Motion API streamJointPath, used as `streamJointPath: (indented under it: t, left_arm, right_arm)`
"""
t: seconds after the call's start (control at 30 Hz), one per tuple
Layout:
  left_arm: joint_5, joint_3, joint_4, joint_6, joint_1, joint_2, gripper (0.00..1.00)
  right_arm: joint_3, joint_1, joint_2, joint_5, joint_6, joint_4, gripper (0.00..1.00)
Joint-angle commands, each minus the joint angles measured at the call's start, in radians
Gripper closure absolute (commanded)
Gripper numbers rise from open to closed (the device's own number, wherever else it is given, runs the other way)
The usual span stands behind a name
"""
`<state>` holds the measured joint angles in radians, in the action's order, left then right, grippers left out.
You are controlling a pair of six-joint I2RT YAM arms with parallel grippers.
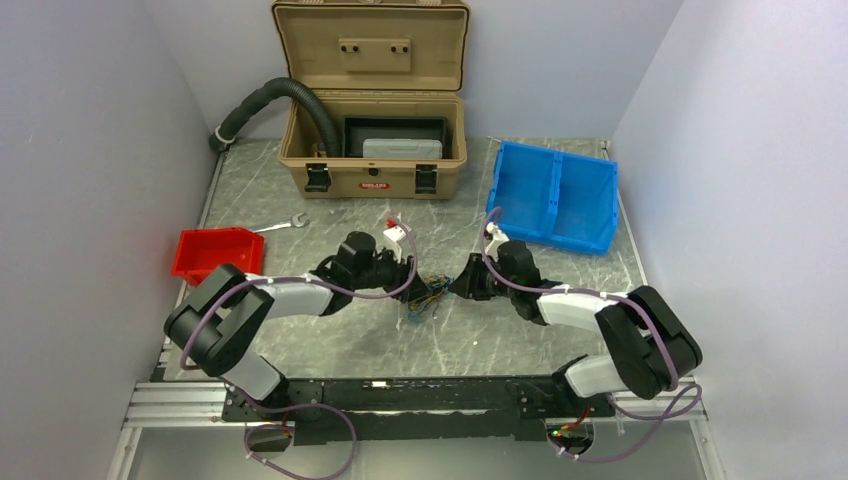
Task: Untangle the cables
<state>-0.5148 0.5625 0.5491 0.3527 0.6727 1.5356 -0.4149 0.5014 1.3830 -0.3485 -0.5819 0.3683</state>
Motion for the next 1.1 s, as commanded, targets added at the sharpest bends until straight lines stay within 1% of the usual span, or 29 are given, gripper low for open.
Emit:
streamJointPath:
  t: [0.0,0.03,0.07,0.2,0.3,0.4,0.57,0.67,0.77,0.87,1.07]
  left_arm:
    - [0.010,0.099,-0.105,-0.030,-0.012,0.033,0.43]
    - [-0.003,0.096,-0.095,-0.029,-0.019,0.030,0.42]
    - [-0.020,0.083,-0.071,-0.019,-0.030,0.026,0.42]
    - [-0.115,0.020,0.064,0.067,-0.099,0.017,0.41]
    - [-0.137,-0.001,0.058,0.093,-0.135,-0.005,0.41]
    - [-0.108,0.023,-0.039,0.067,-0.135,-0.047,0.40]
    - [-0.044,0.092,-0.195,0.018,-0.136,-0.074,0.40]
    - [0.002,0.173,-0.320,-0.017,-0.117,-0.027,0.40]
    - [0.035,0.265,-0.431,-0.061,-0.078,0.055,0.41]
    - [0.044,0.329,-0.479,-0.085,-0.034,0.107,0.41]
    - [0.110,0.458,-0.594,-0.137,0.045,0.181,0.43]
  right_arm:
    - [-0.007,0.012,-0.011,0.043,-0.010,0.079,0.83]
    - [0.006,0.015,-0.033,0.046,-0.009,0.091,0.92]
    - [0.015,0.020,-0.061,0.070,-0.010,0.082,1.00]
    - [0.029,0.022,-0.158,0.151,0.031,-0.017,1.00]
    - [0.024,0.023,-0.205,0.170,0.065,-0.094,1.00]
    - [0.044,0.022,-0.255,0.186,0.074,-0.129,1.00]
    - [0.091,0.023,-0.295,0.194,0.065,-0.119,1.00]
    - [0.094,0.023,-0.278,0.188,0.066,-0.112,1.00]
    - [0.092,0.023,-0.260,0.187,0.061,-0.103,1.00]
    - [0.090,0.023,-0.250,0.195,0.055,-0.104,1.00]
    - [0.099,0.024,-0.258,0.195,0.050,-0.096,1.00]
